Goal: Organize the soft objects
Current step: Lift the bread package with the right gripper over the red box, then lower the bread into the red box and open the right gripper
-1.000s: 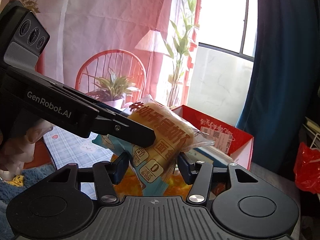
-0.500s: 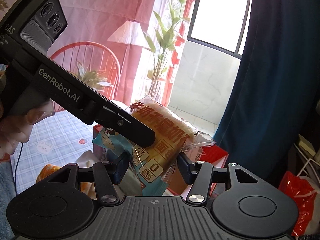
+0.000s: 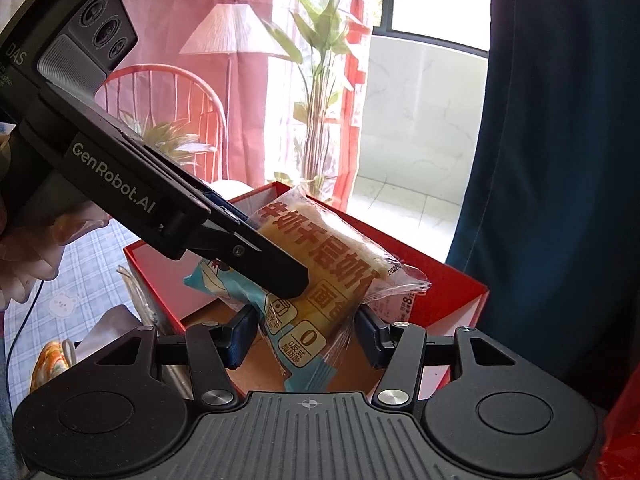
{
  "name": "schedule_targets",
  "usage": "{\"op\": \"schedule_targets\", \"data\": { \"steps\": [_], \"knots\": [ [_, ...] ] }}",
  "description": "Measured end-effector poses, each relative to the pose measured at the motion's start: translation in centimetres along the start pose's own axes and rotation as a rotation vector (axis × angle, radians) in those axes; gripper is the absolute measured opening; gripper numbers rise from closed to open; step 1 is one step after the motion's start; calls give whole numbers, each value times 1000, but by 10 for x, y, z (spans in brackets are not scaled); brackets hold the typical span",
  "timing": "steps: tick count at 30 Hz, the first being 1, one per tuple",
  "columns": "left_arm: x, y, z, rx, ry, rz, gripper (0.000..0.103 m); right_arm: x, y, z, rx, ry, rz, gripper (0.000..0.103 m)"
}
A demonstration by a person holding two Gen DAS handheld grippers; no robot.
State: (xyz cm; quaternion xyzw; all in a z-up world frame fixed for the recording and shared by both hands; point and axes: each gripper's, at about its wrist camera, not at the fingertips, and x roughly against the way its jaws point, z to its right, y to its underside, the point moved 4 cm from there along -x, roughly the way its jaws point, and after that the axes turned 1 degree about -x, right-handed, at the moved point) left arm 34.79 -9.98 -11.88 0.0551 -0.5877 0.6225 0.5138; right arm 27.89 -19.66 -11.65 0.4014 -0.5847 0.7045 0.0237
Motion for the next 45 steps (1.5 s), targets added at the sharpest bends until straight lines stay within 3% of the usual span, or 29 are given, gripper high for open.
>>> {"op": "schedule_targets", "data": {
  "steps": [13,25,28,38,45],
  "knots": [
    [-54,6,-33,95,13,-113,61,-54,15,28,-131,-57,-174,50],
    [-62,12,-31,106,1,-129,62,-62,23,26,-122,-34,-215,51],
    [-61,12,-30,104,-3,-132,66,-62,22,26,-117,-11,-217,56],
    [-22,11,-19,25,-33,-45,68,-30,16,32,-141,89,-129,56],
    [33,27,-4,-93,-122,81,68,10,17,14,-143,148,-44,55]
  ]
}}
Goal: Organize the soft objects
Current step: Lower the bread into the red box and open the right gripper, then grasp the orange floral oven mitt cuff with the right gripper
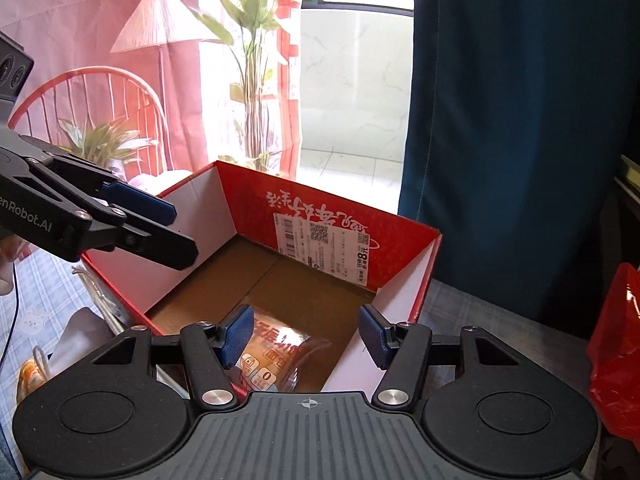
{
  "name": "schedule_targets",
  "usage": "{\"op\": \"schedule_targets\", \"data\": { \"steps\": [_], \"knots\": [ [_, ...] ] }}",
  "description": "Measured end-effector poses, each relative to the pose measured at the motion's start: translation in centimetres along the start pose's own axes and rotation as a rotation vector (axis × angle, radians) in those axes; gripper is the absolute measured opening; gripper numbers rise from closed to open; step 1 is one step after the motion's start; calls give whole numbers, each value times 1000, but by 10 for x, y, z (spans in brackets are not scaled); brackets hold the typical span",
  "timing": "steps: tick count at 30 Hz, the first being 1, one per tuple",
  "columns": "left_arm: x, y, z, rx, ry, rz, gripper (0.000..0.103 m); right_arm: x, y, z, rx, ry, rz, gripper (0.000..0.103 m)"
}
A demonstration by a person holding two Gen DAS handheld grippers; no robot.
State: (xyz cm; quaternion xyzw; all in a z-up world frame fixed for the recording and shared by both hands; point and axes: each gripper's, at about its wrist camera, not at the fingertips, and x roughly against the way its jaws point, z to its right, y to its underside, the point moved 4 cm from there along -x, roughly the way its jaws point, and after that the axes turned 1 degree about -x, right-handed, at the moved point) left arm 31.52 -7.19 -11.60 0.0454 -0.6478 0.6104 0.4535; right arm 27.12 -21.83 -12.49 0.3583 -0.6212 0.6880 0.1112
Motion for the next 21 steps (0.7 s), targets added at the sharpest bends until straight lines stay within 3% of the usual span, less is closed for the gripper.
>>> {"op": "schedule_targets", "data": {
  "steps": [10,21],
  "knots": [
    [73,58,-3,-32,-191,107,68,52,30,-37,-15,-3,78,54],
    [114,140,-14,114,-250,115,68,75,65,-99,15,-65,92,55]
  ]
}}
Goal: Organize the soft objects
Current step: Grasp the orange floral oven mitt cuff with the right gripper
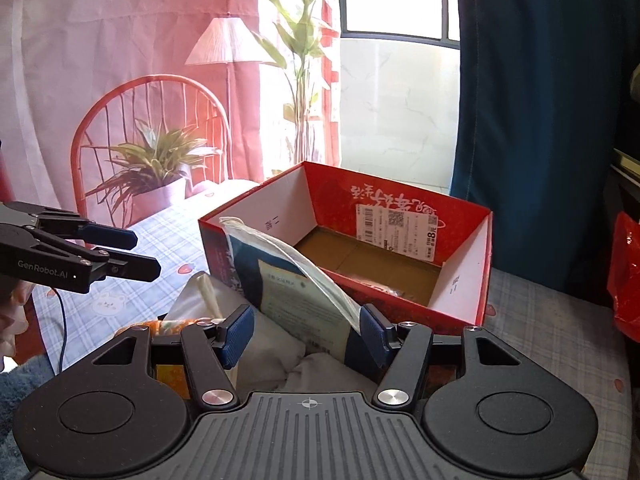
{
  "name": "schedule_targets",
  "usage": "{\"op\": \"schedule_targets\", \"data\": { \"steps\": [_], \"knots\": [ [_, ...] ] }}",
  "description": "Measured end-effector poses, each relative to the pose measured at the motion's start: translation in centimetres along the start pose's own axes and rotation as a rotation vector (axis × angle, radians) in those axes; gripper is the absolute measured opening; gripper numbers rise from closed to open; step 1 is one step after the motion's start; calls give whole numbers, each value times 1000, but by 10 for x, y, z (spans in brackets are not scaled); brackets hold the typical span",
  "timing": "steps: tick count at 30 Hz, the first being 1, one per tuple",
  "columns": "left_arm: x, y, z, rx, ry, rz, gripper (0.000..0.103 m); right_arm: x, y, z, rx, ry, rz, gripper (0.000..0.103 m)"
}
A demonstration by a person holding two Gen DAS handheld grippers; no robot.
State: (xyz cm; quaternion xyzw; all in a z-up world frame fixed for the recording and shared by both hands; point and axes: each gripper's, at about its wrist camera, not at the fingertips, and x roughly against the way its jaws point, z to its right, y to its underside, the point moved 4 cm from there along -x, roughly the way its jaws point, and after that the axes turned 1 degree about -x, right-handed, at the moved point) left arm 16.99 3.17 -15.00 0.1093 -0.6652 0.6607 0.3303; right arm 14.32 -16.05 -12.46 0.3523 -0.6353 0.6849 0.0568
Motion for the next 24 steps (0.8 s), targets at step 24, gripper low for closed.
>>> {"op": "schedule_targets", "data": {
  "steps": [24],
  "knots": [
    [10,92,-35,262,-64,-60,68,-17,80,-49,-144,-86,1,53]
  ]
}}
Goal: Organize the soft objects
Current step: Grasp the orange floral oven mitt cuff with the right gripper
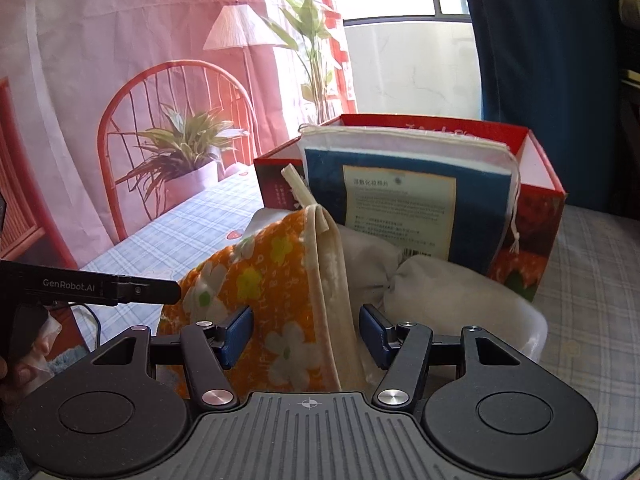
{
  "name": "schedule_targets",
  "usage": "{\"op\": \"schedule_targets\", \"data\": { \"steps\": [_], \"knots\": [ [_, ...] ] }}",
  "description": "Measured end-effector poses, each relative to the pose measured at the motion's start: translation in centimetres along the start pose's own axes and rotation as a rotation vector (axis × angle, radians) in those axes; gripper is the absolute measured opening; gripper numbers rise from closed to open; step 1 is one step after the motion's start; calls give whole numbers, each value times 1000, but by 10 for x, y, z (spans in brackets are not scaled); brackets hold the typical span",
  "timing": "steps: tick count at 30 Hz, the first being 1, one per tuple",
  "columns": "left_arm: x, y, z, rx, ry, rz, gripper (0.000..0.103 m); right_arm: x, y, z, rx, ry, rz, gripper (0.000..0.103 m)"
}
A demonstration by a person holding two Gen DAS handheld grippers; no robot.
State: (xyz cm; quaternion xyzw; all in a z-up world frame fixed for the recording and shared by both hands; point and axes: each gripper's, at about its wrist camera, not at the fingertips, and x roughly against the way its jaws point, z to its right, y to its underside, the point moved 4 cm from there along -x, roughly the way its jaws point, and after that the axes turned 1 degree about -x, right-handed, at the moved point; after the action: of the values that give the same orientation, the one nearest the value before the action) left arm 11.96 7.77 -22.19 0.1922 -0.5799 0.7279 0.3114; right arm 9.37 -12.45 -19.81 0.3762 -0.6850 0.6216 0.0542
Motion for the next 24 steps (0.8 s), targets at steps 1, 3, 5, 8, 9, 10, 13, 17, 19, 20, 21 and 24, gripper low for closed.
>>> {"op": "schedule_targets", "data": {
  "steps": [1,3,5,8,9,10,13,17,19,20,21,24],
  "knots": [
    [-1,1,0,6,3,-4,68,-1,2,0,-4,-5,-7,49],
    [-2,2,0,6,7,-9,68,-2,5,2,-13,-5,-10,32],
    [-4,3,1,-1,8,-15,68,-1,7,5,-24,-1,-7,18],
    [-6,5,2,1,9,-19,69,3,12,8,-31,-2,14,10],
    [-8,5,2,4,9,-21,71,3,13,8,-27,6,21,10],
    [-8,6,1,10,9,-22,72,4,15,8,-28,13,25,10],
    [-12,8,-2,34,24,-31,72,6,20,13,-50,34,37,10],
    [-16,9,-4,70,62,-42,72,13,22,23,-92,72,71,9],
    [-17,10,-3,93,91,-40,72,15,22,29,-114,92,90,9],
    [-17,9,0,98,111,-33,72,16,23,31,-121,102,97,9],
    [-17,9,2,98,130,-28,71,17,23,33,-128,113,103,9],
    [-20,10,12,75,176,-26,70,16,26,39,-154,130,109,9]
  ]
}}
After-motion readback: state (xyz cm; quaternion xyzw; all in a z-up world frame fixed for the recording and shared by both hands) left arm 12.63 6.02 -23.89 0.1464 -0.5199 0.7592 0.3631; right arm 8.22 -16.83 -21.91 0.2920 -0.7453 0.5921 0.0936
